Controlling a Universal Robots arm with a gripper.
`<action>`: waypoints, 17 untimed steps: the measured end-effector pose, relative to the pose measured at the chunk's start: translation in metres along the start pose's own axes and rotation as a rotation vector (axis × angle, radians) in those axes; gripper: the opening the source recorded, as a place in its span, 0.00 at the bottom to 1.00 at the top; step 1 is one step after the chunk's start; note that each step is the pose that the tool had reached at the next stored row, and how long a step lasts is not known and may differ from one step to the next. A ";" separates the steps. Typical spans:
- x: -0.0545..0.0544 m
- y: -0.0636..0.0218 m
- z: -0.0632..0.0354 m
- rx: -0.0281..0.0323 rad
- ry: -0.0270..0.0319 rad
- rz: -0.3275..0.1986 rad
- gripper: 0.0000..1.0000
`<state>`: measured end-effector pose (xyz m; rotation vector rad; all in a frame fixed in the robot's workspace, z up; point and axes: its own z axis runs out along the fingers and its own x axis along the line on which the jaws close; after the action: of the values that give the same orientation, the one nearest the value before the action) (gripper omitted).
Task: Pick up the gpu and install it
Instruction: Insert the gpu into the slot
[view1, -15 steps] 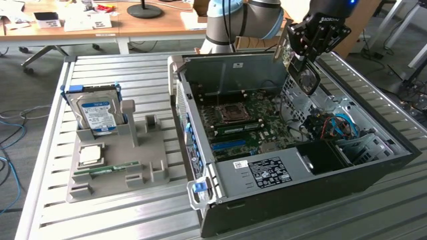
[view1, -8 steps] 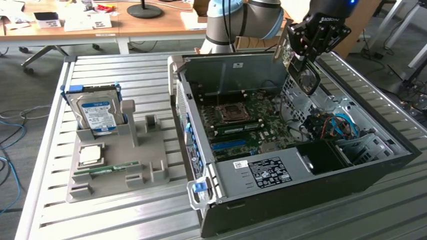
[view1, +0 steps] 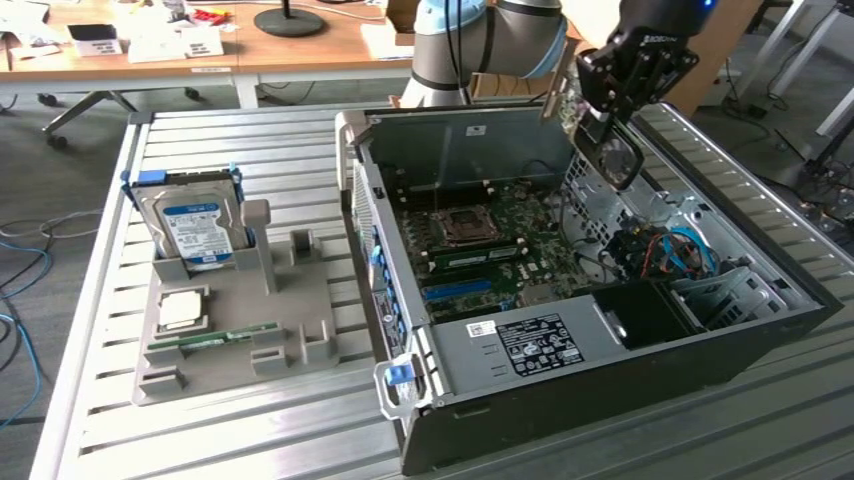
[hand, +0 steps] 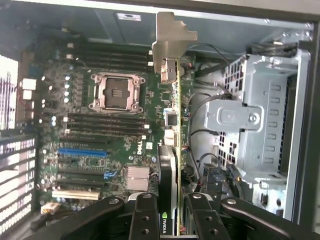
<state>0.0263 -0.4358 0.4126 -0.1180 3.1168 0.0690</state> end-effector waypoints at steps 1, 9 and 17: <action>0.000 0.0000 0.0000 -0.0004 0.0008 -0.018 0.27; 0.000 0.0000 0.0002 -0.0037 0.0072 -0.163 0.27; 0.000 0.0000 0.0006 -0.0072 0.0134 -0.308 0.27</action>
<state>0.0263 -0.4358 0.4119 -0.5971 3.0684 0.0735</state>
